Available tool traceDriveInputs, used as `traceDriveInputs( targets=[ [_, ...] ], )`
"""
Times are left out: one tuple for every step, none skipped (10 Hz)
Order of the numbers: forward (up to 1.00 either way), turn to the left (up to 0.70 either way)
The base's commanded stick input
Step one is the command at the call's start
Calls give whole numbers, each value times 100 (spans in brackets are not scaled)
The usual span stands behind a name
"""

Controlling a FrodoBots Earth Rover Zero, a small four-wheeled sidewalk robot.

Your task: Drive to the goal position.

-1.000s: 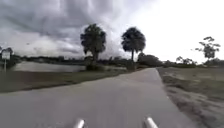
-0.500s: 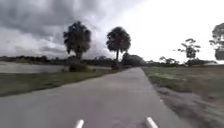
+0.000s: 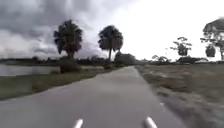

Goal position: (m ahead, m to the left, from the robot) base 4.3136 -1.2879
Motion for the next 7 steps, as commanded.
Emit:
traceDriveInputs(
  targets=[
    [85, -8],
    [85, -19],
    [85, -30],
    [85, -27],
    [85, -14],
    [85, 0],
    [85, 0]
  ],
)
